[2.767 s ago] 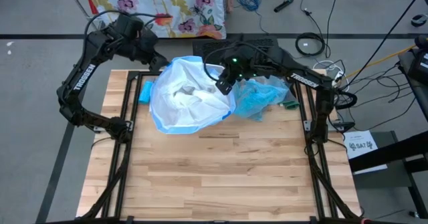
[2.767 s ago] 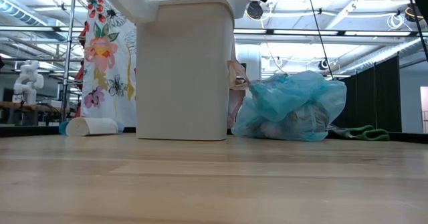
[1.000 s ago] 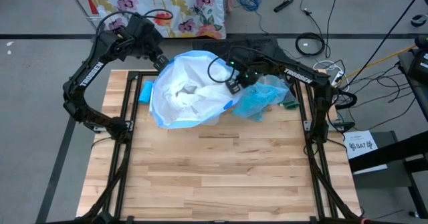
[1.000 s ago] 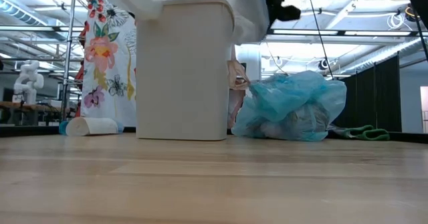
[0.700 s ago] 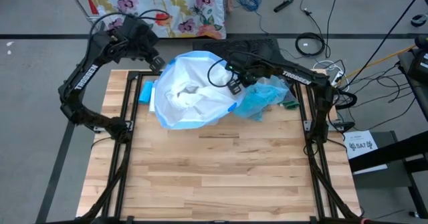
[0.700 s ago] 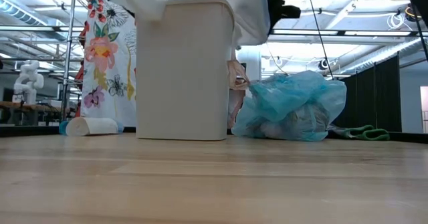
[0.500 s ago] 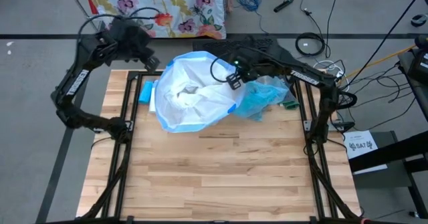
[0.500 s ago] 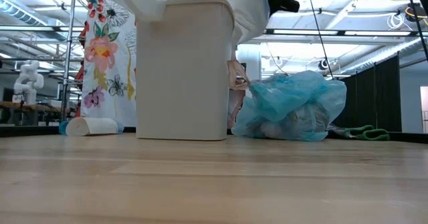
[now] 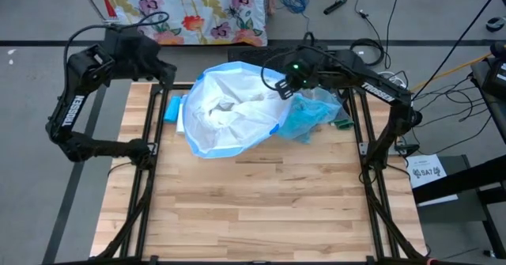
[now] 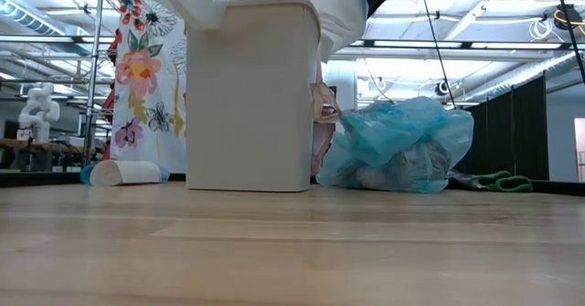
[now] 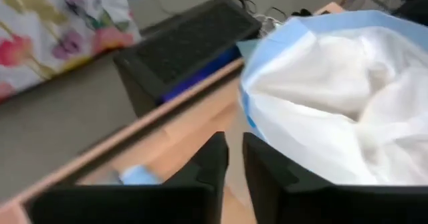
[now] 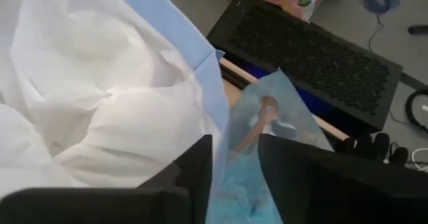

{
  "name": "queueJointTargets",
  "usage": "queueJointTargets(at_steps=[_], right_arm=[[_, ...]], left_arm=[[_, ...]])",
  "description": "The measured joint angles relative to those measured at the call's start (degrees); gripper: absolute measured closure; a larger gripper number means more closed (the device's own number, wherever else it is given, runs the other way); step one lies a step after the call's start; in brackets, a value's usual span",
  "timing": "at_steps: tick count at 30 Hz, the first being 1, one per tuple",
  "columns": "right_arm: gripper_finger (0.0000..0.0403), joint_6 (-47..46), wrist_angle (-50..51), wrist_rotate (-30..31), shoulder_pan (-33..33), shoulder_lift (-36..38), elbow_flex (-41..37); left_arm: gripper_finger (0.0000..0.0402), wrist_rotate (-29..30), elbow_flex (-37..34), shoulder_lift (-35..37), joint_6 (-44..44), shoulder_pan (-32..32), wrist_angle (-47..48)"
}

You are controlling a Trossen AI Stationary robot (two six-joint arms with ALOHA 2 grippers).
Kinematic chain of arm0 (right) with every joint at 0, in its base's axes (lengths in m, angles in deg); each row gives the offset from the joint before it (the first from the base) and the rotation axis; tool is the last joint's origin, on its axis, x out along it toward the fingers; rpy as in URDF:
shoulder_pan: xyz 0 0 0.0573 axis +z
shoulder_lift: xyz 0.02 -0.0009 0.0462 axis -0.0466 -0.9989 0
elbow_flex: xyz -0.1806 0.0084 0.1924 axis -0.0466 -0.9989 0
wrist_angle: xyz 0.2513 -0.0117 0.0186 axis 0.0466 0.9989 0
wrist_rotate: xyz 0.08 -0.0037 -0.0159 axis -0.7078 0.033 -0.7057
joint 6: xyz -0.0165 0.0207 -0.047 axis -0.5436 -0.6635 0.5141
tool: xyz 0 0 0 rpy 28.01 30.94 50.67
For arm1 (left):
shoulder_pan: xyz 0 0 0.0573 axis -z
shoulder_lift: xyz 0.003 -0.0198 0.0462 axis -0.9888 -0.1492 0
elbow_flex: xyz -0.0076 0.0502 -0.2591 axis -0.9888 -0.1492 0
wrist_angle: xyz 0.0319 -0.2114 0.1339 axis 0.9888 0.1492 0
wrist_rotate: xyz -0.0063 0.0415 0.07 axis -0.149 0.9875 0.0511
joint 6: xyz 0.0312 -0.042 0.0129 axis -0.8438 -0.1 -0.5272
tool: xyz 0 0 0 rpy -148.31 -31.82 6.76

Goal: Place trash/remove bag and relplace
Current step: Put the white trash bag into the white trash bin

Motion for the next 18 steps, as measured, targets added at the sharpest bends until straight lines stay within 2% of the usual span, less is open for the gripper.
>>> queueJointTargets(at_steps=[4,9,12,18], right_arm=[[0.0265,2.02,-0.54,0.10,-0.07,1.40,0.00],[0.0250,7.16,-3.41,-0.70,-0.04,2.04,0.02],[0.0251,9.23,-3.91,-0.74,-0.04,1.97,0.02],[0.0253,14.09,-3.85,-0.74,-0.08,1.97,0.02]], left_arm=[[0.0300,-3.38,0.01,-0.48,3.63,0.00,3.63],[0.0243,-8.87,-0.01,-1.01,8.17,0.56,6.44],[0.0230,-9.43,-0.01,0.06,12.22,2.17,6.67],[0.0228,-5.35,-2.40,3.39,22.85,9.07,8.06]])
